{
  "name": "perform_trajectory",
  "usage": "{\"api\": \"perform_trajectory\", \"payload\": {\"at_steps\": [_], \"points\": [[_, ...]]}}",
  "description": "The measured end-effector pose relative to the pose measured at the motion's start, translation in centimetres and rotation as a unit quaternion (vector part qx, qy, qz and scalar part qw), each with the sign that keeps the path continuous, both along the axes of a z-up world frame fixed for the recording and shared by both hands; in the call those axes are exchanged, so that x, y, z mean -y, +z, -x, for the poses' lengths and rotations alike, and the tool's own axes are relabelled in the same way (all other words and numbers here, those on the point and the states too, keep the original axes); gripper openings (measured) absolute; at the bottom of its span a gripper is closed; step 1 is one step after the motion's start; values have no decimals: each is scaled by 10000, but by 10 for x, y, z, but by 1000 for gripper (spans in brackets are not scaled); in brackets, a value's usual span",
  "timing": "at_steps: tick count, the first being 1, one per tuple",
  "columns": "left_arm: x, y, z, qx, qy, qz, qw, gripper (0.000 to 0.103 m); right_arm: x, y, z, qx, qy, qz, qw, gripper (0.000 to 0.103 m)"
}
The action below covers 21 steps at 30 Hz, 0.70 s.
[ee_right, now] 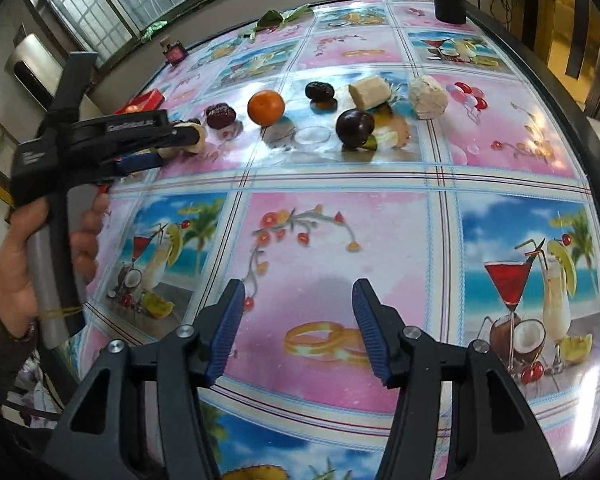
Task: Organize fruits
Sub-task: 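Move both grippers back to the fruit on the table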
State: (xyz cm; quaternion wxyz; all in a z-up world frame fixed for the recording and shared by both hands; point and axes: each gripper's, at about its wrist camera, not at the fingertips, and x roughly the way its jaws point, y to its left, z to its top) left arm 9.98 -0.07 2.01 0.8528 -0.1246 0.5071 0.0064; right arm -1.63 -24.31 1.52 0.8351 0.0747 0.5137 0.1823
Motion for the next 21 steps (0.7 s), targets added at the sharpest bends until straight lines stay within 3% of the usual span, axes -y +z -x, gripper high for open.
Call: {"api": "perform_trajectory", "payload": {"at_steps": [2,6,14,16,21], "points": [[1,1,-5,-66,105,11,9999,66,6,0,-5,14,-36,-63,10000,57],[-6,3,5,-89,204,435,9988,66,25,6,-14,161,-172,-150,9996,57],[-1,2,18,-159,-141,49,9998,66,52,8,-73,416,-516,-176,9976,62],[-3,2,21,-166,-168,38,9997,66,42,6,-85,403,-314,-214,9985,62],[-6,4,25,-114,-284,-105,9995,66,5,-1,-104,545,212,285,9979,62]]}}
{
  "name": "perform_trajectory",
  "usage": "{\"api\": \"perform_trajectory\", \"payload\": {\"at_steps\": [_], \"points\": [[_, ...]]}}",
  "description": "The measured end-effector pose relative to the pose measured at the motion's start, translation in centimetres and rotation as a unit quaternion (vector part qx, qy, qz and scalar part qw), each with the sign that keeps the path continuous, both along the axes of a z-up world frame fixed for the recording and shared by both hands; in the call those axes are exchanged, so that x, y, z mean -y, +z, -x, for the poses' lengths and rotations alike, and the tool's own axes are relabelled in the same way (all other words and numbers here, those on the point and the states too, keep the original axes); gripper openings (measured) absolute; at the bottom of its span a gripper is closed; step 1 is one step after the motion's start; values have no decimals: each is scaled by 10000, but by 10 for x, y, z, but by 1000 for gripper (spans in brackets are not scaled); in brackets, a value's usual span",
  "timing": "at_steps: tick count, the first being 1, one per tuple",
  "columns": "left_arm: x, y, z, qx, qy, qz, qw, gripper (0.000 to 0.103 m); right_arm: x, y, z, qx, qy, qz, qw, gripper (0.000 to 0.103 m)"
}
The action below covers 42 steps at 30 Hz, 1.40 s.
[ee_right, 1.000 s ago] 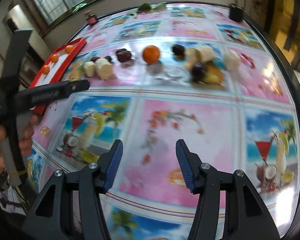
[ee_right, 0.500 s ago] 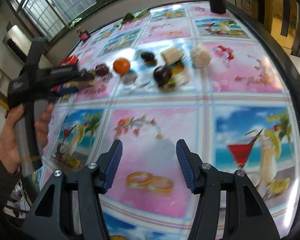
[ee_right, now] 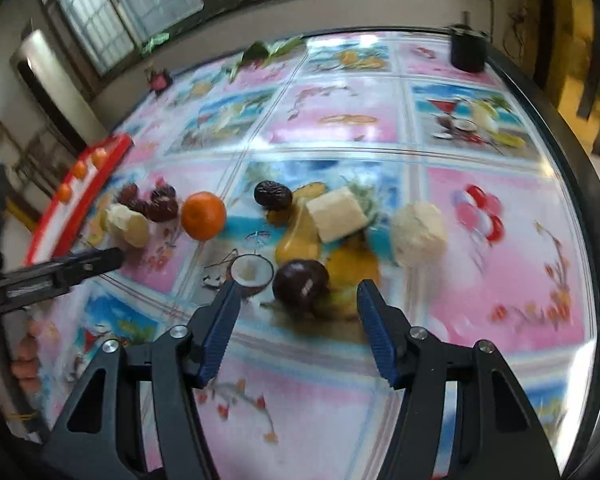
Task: Organize fruits
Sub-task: 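Move both grippers back to the fruit on the table, then grasp two banana chunks with the left gripper while the right gripper grasps a dark plum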
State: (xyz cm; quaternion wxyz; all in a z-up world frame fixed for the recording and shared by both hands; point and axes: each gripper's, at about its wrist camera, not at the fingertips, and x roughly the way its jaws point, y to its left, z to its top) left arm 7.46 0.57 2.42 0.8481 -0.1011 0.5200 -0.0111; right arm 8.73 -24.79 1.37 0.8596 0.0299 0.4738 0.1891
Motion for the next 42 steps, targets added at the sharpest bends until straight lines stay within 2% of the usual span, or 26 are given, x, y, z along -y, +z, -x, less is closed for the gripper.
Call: {"api": "perform_trajectory", "payload": {"at_steps": [2,3,5,16,21,23,24,25,36,42], "points": [[0,1,2,58,-75,-97,9999,66,-6,-1,-6,71,120,70,9999,57],[1,1,2,86,-106,-151,9998,66,-7,-1,-7,115,140,184,9997,43],[2,2,2,138,-180,-228,9995,66,-9,-2,-8,183,267,426,9986,31],[11,-6,-22,173,-381,-260,9988,66,7,3,8,107,270,257,9992,31],[16,-8,-35,208,-311,-323,9988,71,12,-1,10,60,215,148,9996,31],[19,-8,-37,244,-365,-429,9981,69,11,-1,10,61,216,155,9996,32],[19,-8,-37,259,-354,-538,9976,62,11,-1,11,64,224,166,9996,32],[19,-8,-36,264,-388,-572,9973,62,11,-1,10,74,247,191,9995,32],[10,-4,-1,215,-694,-207,9971,61,6,4,19,177,254,345,9989,32],[10,-4,34,267,-895,-640,9936,61,6,4,40,137,221,334,9991,32]]}}
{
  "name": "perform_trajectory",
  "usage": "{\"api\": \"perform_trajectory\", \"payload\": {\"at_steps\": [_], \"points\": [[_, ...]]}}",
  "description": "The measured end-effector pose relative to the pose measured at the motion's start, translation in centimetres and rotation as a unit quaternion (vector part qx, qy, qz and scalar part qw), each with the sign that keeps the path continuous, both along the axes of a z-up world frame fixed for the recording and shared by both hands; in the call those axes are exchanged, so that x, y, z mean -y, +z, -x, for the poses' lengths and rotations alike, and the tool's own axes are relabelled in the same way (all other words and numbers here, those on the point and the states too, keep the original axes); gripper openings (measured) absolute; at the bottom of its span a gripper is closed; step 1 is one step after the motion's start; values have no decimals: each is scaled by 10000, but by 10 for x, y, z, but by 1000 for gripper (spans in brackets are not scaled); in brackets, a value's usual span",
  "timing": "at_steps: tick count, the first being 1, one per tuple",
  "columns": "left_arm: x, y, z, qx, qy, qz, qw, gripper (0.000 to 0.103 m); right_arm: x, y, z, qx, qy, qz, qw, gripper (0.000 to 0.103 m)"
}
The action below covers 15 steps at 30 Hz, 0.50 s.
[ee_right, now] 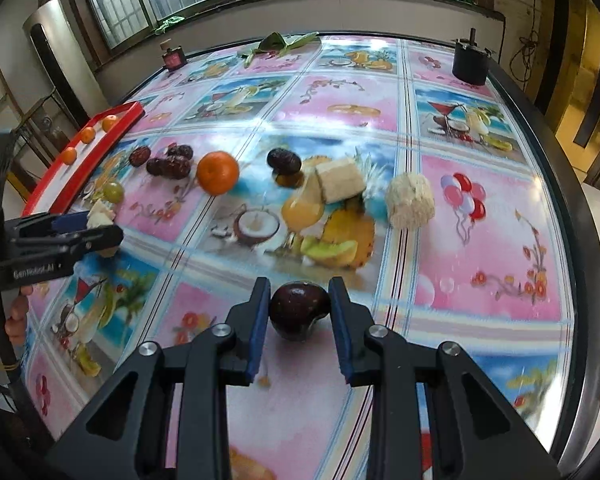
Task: Organize fruits
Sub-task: 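Grasp two banana chunks with the left gripper while the right gripper grasps a dark plum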
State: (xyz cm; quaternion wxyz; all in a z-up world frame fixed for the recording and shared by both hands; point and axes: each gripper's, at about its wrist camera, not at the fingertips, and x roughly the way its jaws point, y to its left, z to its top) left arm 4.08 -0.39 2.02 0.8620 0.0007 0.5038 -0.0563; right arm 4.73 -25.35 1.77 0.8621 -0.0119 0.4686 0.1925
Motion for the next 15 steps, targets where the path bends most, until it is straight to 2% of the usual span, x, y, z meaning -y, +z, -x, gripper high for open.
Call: {"api": "perform_trajectory", "payload": {"at_steps": [8,15], "points": [[-3,0,36,137,-138,-286,9994,61,-2,1,28,-49,-125,33,9999,32],[-20,2,52,73,4,-113,9999,61,-15,-1,44,-152,-169,74,9997,32]]}}
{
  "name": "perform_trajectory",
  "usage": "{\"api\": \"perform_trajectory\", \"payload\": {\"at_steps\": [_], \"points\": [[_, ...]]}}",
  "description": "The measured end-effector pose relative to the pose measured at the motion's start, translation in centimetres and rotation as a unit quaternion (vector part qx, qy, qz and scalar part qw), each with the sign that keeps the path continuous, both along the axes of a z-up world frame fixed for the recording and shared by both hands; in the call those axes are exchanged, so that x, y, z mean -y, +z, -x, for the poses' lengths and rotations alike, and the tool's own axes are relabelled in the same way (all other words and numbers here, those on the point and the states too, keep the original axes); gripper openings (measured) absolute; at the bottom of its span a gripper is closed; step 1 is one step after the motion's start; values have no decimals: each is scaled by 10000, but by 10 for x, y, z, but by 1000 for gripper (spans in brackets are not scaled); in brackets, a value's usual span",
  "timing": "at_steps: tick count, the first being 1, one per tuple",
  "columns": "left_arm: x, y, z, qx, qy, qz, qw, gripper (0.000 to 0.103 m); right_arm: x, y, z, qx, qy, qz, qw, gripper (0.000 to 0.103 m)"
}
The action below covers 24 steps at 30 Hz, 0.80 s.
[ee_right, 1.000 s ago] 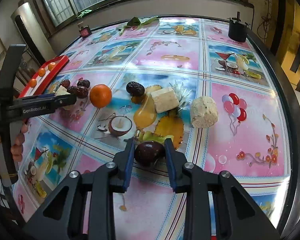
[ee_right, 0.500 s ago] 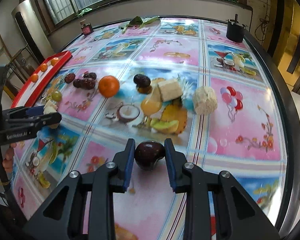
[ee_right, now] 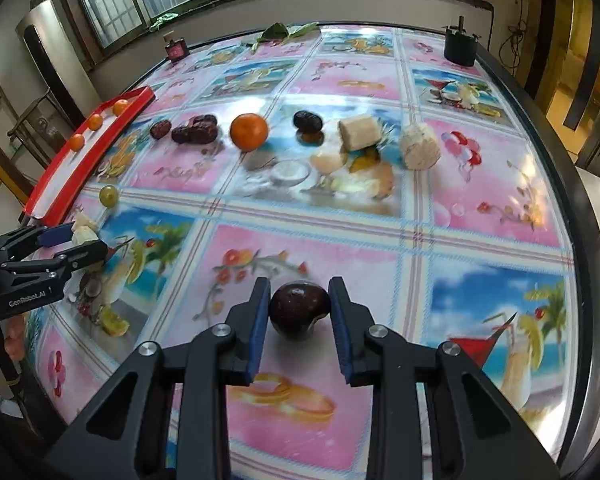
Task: Organize fruits
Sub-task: 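Grasp two banana chunks with the left gripper while the right gripper grasps a dark plum, then carry the banana chunks and plum over the red tray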
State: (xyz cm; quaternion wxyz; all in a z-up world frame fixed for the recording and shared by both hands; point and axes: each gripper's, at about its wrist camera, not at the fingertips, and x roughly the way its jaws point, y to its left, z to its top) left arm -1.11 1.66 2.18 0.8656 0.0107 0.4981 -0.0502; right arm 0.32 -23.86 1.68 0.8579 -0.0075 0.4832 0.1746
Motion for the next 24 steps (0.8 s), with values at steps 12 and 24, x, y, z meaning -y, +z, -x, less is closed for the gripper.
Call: {"api": "perform_trajectory", "payload": {"at_steps": [12,24], "points": [[-26,14,24,197,-1,78,9998,62,-66,-1,13,-103,366,24,9993,32],[-70,29,34,385,229,275,9986,62,-144,1,15,-241,955,-77,9951,32]]}}
